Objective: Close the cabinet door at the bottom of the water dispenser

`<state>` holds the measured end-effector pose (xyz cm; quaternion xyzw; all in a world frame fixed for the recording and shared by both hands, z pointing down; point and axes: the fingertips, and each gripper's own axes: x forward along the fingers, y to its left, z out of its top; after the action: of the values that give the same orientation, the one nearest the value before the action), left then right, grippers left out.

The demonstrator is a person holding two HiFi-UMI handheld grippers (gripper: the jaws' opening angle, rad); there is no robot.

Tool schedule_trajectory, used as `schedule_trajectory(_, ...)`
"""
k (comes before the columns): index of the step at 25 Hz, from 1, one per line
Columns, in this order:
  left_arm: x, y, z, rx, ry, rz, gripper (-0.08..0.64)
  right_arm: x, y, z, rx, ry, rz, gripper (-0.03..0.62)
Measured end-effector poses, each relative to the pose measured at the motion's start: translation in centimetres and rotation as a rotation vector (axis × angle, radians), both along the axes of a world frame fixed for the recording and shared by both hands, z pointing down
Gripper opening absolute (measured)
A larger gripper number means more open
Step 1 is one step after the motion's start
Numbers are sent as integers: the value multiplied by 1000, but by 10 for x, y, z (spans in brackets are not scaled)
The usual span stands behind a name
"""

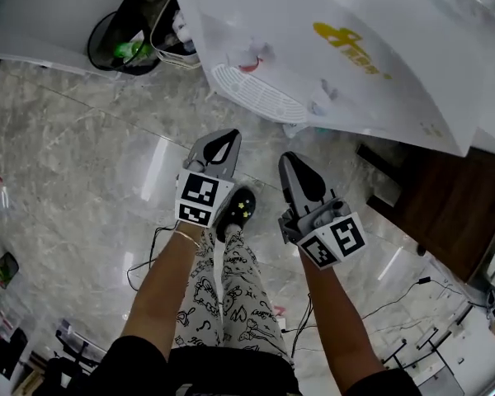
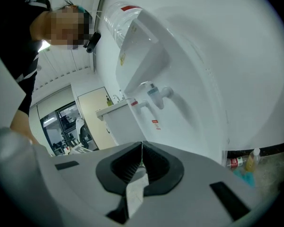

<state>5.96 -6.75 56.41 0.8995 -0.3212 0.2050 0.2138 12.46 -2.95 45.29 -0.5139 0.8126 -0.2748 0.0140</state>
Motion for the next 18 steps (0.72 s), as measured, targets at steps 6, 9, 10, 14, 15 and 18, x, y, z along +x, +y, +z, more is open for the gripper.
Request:
schedule_trajectory(6, -36, 19, -69, 92, -9, -16, -3, -25, 9, -10, -10, -8, -22, 17)
schedule_trajectory(9, -41, 27, -86, 120, -27, 11, -3, -32, 11, -15, -20, -19, -21, 17)
schedule_trajectory(10, -42, 29, -88, 131, -43, 25, -3, -35, 12, -16, -28, -26, -24, 15)
schedule_trajectory(14, -48, 34, -99, 111, -36, 28, -3, -46, 20, -22, -39, -14, -41, 15)
schedule_trajectory(15, -49, 35, -103, 108, -20, 28, -3, -46, 21, -26, -35, -16, -35, 15)
schedule_trajectory(18, -55, 32, -113, 109, 2, 32, -3, -50, 21, -30, -24, -4, -24, 15)
